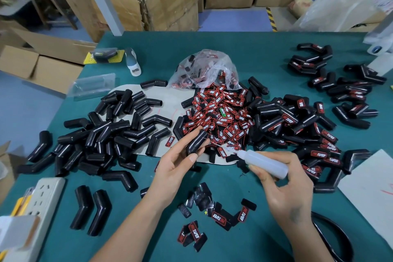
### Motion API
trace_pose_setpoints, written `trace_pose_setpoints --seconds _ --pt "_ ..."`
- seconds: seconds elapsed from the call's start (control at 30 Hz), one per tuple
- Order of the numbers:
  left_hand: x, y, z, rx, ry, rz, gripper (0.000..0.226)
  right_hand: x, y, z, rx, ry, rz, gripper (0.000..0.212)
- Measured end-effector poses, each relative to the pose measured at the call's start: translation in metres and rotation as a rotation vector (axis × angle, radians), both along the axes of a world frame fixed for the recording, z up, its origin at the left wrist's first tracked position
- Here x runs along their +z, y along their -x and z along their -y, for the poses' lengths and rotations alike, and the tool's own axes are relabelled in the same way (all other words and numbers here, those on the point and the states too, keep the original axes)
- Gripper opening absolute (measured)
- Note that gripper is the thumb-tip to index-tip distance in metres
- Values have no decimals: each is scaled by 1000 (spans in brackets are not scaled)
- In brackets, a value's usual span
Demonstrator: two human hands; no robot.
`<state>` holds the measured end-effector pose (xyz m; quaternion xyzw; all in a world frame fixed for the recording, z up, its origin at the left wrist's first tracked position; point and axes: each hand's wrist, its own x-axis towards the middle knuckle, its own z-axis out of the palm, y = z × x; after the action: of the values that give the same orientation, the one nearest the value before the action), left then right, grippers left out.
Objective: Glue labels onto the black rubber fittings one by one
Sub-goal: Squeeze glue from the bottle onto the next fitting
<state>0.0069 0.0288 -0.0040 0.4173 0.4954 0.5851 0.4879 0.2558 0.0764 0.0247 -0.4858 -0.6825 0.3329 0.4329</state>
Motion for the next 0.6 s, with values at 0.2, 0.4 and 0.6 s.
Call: trace_pose_setpoints --seconds 0.2,0.4,0.6 --pt "-2 0 0 1 -3 -9 52 4 0 0 -5 -25 17 38" --pt "-2 1 0 -11 -5 -35 53 5 2 0 -2 -27 -2 34" --pt "-3 1 0 -5 -10 -32 53 4 2 0 4 -25 -1 33"
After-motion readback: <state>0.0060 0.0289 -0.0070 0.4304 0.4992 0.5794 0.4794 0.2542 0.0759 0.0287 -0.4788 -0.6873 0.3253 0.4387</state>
